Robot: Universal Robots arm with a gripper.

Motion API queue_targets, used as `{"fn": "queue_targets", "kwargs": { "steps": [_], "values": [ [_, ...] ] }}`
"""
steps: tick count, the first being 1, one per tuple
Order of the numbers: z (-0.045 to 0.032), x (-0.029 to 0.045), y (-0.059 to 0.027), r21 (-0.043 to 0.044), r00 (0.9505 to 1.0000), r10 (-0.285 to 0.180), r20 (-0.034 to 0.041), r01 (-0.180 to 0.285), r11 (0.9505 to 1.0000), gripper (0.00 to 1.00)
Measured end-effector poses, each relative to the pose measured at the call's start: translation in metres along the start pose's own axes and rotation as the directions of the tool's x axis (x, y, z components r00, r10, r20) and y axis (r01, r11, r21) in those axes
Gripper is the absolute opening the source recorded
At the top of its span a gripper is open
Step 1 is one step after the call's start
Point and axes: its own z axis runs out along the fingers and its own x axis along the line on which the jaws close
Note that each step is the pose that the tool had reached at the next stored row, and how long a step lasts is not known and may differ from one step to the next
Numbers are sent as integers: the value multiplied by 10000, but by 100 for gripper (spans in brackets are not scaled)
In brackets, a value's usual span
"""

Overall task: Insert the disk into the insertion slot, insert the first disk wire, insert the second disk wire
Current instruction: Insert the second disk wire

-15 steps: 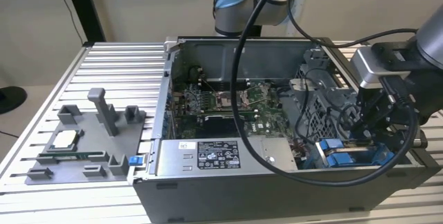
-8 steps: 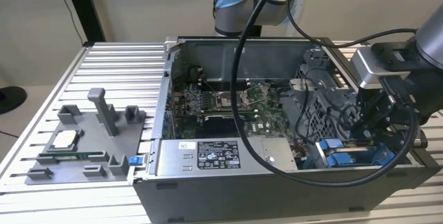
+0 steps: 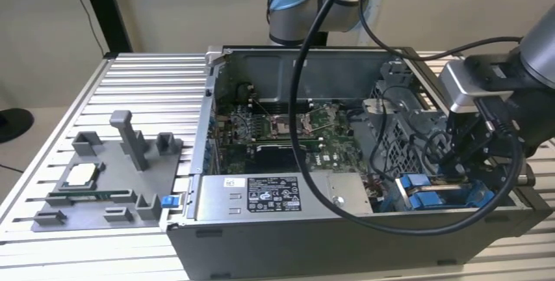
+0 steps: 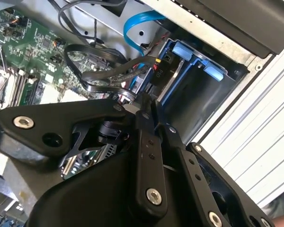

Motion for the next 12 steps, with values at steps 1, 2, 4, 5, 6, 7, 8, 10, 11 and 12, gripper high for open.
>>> {"fn": "queue_targets", "kwargs": {
  "steps": [1,2,4,5,6,7,8,10,11,12],
  "values": [
    [5,1,0,18,10000,-5,-6,5,10000,0],
    [11,2,0,37,10000,-12,-14,12,10000,0],
    [21,4,1,86,10000,-41,-27,41,10000,0],
    [25,5,1,112,10000,-55,-32,55,9999,0],
    [29,6,0,143,10000,-69,-34,69,9999,0],
    [32,6,0,171,10000,-81,-34,82,9998,0],
    [34,6,0,190,10000,-92,-37,92,9998,0],
    [40,7,0,226,9999,-109,-40,110,9997,0],
    [44,8,0,243,9999,-118,-42,119,9996,0],
    [48,7,0,255,9999,-123,-46,124,9996,0]
  ]
}}
